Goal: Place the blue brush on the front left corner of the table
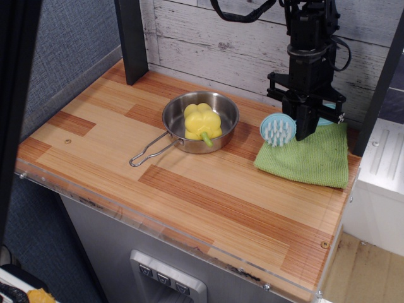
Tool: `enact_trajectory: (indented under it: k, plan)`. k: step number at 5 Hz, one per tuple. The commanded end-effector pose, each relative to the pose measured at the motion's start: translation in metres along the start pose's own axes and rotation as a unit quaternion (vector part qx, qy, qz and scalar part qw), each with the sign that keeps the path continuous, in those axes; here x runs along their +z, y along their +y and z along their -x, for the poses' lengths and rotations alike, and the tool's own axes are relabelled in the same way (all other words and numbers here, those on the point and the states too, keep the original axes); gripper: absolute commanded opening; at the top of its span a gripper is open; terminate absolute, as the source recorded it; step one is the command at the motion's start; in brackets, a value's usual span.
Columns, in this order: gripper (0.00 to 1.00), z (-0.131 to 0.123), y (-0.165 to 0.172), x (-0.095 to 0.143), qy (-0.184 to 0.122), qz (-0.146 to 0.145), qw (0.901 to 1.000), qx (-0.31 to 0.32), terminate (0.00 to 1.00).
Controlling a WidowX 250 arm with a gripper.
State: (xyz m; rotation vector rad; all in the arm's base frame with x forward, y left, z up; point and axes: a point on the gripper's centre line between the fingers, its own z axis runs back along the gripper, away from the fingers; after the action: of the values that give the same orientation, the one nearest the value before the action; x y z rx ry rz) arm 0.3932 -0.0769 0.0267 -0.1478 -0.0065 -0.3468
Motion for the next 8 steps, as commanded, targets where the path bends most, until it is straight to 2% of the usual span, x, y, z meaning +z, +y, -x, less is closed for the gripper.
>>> enact_trajectory:
  k: [1, 4, 5, 8]
  plan:
    - [1.0, -0.008, -0.008, 0.034, -0.028, -0.033, 0.9989, -0.016, 0.0]
    - [1.0, -0.005, -0.014, 0.038, -0.012, -0.042, 0.9986, -0.029, 0.0]
    - [0.0, -0.002, -0.012, 0.035, -0.013, -0.039, 0.9988, -0.025, 0.0]
    - [0.0, 0.002, -0.008, 0.031, -0.008, -0.024, 0.9994, -0.022, 0.0]
